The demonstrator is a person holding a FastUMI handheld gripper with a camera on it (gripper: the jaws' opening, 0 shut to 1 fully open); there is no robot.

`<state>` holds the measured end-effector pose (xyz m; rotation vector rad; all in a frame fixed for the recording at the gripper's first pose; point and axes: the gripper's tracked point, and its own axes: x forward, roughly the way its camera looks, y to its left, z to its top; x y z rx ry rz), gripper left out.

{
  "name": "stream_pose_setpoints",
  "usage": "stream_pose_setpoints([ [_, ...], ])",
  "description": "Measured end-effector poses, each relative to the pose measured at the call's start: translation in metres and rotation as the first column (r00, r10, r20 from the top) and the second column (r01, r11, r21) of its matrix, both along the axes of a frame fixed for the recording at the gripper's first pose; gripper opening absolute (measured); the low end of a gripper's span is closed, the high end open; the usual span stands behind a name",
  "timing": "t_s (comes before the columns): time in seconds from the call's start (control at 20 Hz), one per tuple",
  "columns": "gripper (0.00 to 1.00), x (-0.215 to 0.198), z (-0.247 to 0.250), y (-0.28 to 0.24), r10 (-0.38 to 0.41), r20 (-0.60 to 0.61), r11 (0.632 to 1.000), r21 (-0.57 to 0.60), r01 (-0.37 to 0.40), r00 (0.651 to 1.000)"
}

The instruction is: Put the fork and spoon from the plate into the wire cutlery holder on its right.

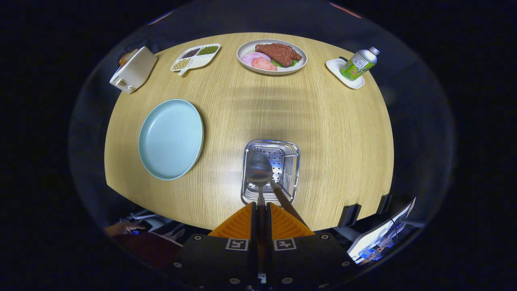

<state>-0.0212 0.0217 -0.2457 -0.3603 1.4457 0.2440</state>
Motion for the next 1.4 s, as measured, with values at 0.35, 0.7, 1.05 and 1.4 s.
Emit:
stream_pose_setpoints([
  [0.35, 0.39, 0.027, 0.030, 0.007, -0.034, 0.141, 0.997, 0.072, 0.024, 0.989],
  [0.7, 0.98, 0.062, 0.102, 0.036, -0.167, 0.466, 0.948, 0.318, 0.012, 0.869],
  [1.05, 0.98, 0.063, 0.186, 0.018, -0.339, 0.731, 0.889, 0.455, -0.053, 0.593],
  [1.4, 0.99, 0.033, 0.224, -0.003, -0.447, 0.780, 0.849, 0.525, -0.068, 0.439],
])
